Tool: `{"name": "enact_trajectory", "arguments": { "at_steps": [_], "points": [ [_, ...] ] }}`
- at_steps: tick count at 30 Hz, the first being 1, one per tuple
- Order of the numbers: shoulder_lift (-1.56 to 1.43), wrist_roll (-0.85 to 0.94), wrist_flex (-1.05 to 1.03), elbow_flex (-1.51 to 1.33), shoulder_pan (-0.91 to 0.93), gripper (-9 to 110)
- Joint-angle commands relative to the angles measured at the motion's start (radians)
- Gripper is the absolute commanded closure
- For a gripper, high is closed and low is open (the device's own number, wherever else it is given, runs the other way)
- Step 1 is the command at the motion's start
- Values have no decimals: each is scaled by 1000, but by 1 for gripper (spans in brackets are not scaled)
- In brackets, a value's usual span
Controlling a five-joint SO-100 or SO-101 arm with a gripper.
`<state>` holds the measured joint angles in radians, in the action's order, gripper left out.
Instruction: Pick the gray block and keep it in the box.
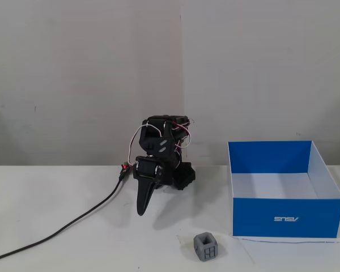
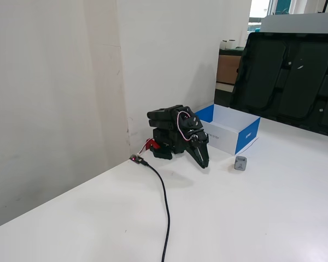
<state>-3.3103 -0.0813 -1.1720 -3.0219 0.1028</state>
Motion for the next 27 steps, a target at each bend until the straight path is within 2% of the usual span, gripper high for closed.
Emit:
{"name": "enact_trajectory", "arguments": {
  "at_steps": [1,27],
  "points": [
    [-118,-6,26,-11,-2,101],
    [-118,-6,64,-17,-64,101]
  ]
}}
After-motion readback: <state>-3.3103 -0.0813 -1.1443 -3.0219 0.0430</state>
